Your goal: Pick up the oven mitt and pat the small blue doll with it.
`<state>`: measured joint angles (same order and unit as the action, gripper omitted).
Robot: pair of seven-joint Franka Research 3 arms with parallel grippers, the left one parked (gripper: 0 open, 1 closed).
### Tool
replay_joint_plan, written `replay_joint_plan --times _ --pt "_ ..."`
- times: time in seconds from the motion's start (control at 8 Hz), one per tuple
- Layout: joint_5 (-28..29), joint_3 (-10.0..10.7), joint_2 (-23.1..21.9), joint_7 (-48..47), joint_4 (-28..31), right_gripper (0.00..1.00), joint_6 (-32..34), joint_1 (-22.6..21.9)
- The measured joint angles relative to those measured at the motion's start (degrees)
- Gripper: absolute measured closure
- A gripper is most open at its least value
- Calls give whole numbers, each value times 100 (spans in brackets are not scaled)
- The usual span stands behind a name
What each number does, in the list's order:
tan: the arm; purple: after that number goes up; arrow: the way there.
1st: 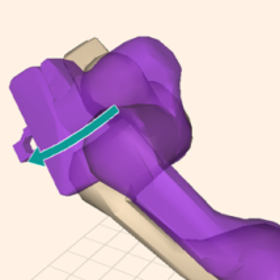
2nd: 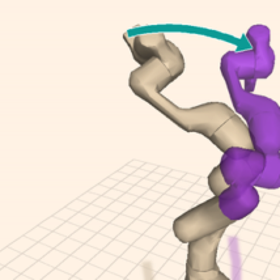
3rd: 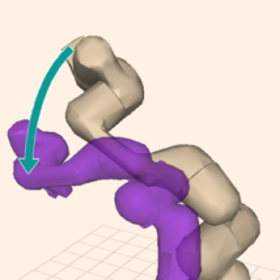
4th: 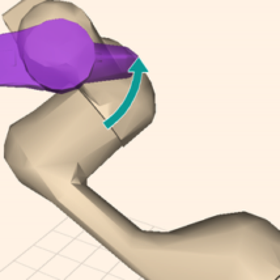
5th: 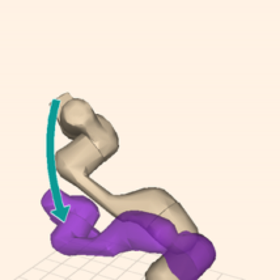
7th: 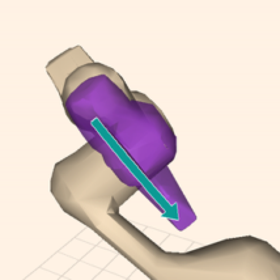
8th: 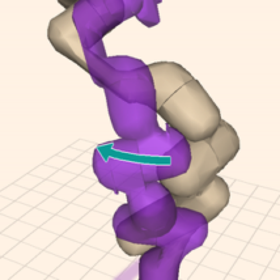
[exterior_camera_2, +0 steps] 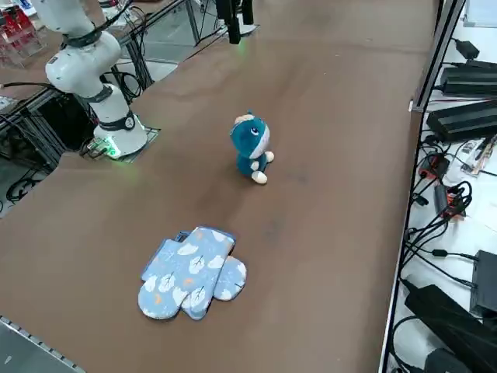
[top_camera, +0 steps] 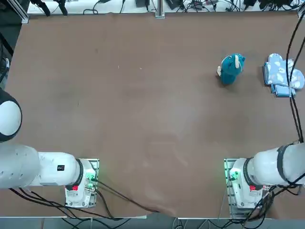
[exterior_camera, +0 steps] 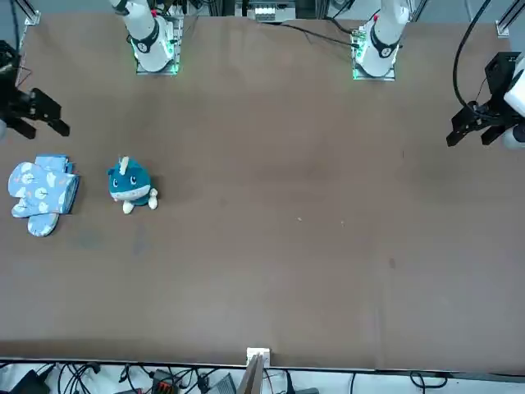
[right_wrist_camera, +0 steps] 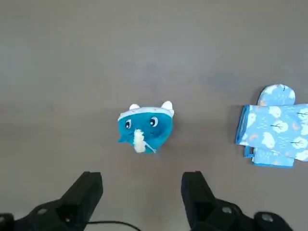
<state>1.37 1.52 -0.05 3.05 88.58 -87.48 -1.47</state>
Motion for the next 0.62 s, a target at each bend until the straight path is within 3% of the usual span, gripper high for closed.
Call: replay_joint_plan --times 0.25,0.62 --pt "0 277 -157 79 95 0 38 -167" --pt "0 319 -202 168 50 0 70 -177"
